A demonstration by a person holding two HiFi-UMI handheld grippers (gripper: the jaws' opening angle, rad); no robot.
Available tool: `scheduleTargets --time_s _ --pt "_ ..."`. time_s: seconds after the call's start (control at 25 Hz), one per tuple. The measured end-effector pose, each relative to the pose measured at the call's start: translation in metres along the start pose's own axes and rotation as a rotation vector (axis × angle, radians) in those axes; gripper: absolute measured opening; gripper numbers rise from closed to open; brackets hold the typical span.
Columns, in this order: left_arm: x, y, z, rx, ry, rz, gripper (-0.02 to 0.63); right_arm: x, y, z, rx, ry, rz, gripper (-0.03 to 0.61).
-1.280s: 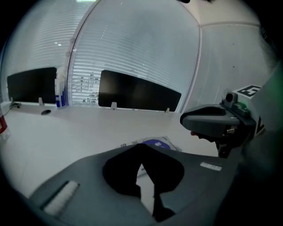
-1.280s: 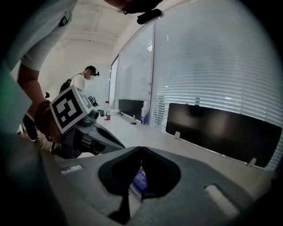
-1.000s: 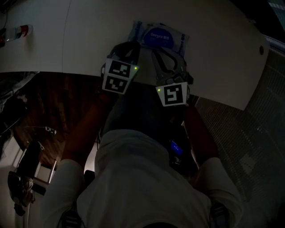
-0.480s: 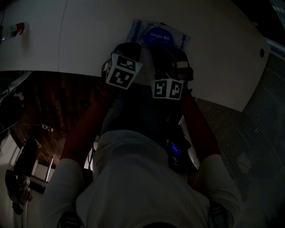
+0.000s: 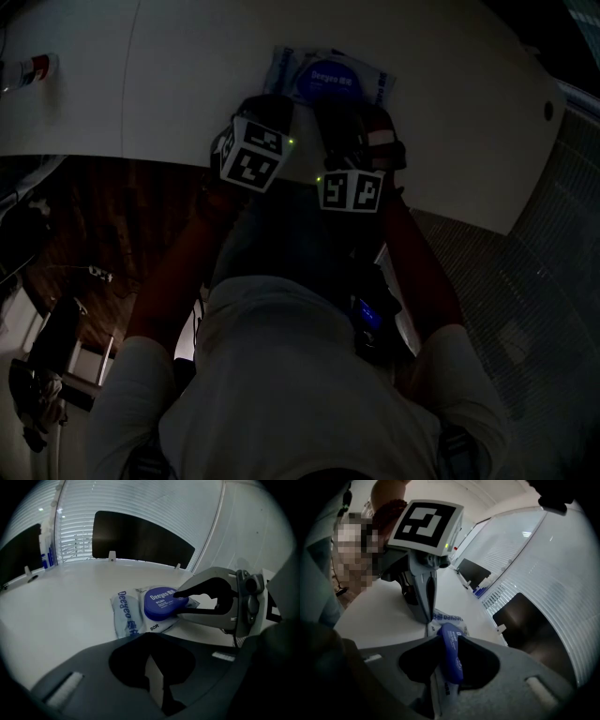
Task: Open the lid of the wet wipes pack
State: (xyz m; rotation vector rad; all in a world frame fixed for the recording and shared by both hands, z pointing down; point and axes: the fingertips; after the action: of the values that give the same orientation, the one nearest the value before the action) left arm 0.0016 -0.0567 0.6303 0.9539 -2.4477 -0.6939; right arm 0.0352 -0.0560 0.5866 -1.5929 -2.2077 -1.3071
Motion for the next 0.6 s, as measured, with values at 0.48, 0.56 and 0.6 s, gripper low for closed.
scheduleTargets --time_s 0.48,0.56,0.6 --pt "-0.005 0.004 -0.005 0.011 0.016 -0.007 0.003 -0.061 -0.026 0.002 -0.068 0.122 -0.034 0.091" --pt "-0.005 0.003 -0.004 0.010 0.017 -0.006 0.003 -0.074 -0.027 0.001 -0.072 0.140 -0.037 0.091" --pt "-0.005 0.001 -0.003 0.007 0.016 -0.006 0.003 -0.080 -0.028 0.000 -0.074 0.148 -0.037 0.091"
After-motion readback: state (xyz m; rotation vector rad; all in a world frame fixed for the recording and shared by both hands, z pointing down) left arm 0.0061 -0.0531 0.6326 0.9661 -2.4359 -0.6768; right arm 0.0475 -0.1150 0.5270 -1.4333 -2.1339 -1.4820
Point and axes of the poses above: the fingertips, and each gripper's own axes: z backward along the fingers, x to its left, y out of its underside, and after that the axes turned 5 degrees about -z, right-handed
